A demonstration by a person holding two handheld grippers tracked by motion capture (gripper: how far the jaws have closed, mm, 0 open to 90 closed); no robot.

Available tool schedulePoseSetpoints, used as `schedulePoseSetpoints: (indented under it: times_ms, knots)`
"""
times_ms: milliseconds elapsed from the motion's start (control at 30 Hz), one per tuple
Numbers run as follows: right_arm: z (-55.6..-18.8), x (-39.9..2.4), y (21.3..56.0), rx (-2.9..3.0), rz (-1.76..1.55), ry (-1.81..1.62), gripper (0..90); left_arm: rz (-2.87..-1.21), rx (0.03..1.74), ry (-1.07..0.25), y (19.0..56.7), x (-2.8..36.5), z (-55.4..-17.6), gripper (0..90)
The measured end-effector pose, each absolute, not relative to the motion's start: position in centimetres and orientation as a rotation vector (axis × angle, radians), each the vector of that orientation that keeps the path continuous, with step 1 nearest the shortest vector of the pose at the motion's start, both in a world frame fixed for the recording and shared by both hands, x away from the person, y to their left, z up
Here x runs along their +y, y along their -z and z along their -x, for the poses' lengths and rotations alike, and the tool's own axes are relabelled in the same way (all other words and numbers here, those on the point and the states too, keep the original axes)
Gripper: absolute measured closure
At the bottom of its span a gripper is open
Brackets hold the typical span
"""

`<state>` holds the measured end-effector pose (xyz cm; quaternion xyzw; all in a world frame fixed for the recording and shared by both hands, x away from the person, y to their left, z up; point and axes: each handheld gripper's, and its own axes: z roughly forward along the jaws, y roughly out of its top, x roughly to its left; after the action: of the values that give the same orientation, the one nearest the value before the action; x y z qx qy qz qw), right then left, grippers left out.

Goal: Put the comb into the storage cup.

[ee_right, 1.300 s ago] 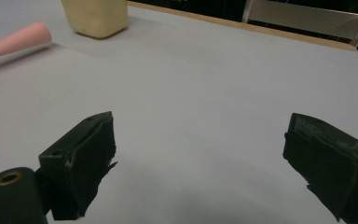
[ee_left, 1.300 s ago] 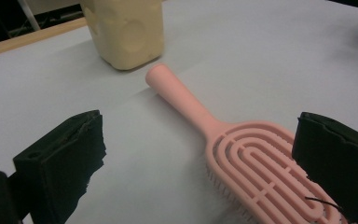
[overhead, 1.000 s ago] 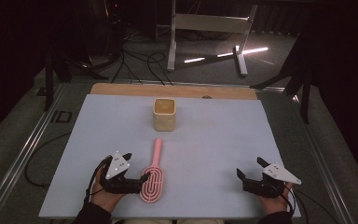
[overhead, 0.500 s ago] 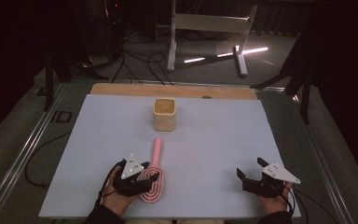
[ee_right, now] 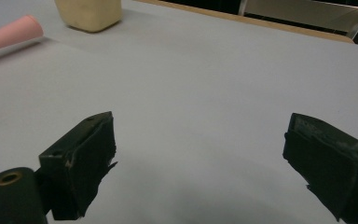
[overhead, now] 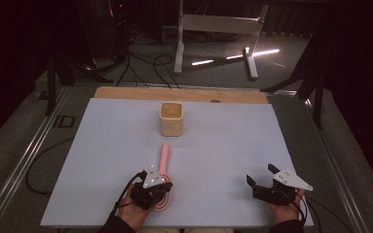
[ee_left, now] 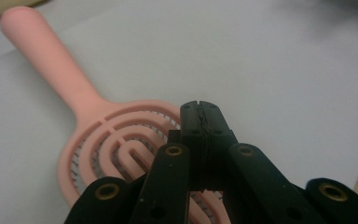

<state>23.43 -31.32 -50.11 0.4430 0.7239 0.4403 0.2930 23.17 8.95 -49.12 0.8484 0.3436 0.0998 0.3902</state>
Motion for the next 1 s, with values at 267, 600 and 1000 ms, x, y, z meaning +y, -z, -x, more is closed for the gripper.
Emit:
schedulePoseSetpoints:
  times_ms: [267, 600, 1000]
  knots:
    - [-23.4, -31.4, 50.1, 1.927, -1.180, -1.172, 8.9, -2.188, 0.826, -0.212, 49.0, 7.5, -22.3, 90.0]
    - [-23.4, -31.7, 50.0, 1.919, -1.184, -1.176, 8.9, -2.221, 0.907, -0.220, 49.4, 8.3, -22.6, 90.0]
    - [-23.4, -31.5, 50.1, 1.919, -1.187, -1.173, 8.9, -2.188, 0.995, -0.268, 49.6, 9.7, -23.8, 90.0]
